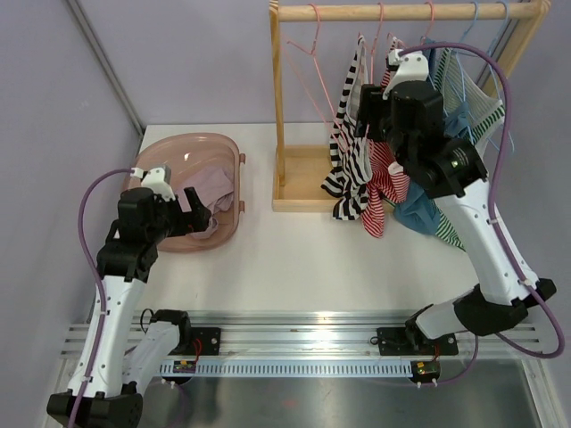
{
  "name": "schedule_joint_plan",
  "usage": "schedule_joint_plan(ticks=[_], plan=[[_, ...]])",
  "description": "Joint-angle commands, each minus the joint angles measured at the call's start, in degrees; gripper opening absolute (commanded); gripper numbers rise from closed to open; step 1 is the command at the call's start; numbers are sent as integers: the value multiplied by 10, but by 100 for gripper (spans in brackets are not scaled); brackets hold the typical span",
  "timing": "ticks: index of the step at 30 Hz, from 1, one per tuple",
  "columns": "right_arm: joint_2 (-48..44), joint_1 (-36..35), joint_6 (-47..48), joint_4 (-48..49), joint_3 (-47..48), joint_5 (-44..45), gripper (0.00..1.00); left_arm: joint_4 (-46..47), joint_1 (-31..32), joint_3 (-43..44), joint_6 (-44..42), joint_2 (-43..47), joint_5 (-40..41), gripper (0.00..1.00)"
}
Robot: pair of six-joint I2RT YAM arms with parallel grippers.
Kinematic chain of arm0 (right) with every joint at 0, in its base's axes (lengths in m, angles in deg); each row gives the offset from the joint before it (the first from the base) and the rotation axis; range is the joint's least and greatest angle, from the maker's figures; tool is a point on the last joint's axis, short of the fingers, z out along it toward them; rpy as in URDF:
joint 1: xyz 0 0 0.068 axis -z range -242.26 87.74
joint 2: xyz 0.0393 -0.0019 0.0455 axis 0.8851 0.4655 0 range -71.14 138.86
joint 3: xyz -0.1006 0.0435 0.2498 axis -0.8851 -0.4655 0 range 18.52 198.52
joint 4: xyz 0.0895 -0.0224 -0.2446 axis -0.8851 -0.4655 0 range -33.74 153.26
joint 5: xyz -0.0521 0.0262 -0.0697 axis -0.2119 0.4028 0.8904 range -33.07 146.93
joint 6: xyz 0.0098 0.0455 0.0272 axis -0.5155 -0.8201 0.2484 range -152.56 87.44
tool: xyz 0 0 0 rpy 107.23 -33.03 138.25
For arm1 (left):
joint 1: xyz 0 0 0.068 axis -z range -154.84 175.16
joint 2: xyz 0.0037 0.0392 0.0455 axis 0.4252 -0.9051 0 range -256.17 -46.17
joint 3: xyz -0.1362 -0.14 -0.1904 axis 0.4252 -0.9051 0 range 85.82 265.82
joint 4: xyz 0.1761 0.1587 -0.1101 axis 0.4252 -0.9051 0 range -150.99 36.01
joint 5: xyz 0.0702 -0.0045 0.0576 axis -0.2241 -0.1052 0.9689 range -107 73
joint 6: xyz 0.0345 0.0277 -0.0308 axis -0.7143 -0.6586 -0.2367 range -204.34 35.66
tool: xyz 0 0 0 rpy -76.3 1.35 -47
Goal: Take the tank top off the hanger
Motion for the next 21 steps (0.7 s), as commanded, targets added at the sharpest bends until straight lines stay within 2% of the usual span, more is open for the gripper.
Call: schedule_joint_plan(ticks=[1, 9, 16, 21], plan=[[42, 9, 38, 11, 64, 31, 70, 45, 2, -18, -14, 17, -4, 99], [151, 70, 48, -10, 179, -24, 60, 52, 3, -37, -13, 30, -16, 99], [240, 100, 63, -42, 299, -51, 37, 56, 6, -40, -14, 29, -32, 99], [261, 101, 67, -47, 318, -58, 18, 57, 8, -42, -14, 28, -43, 99]])
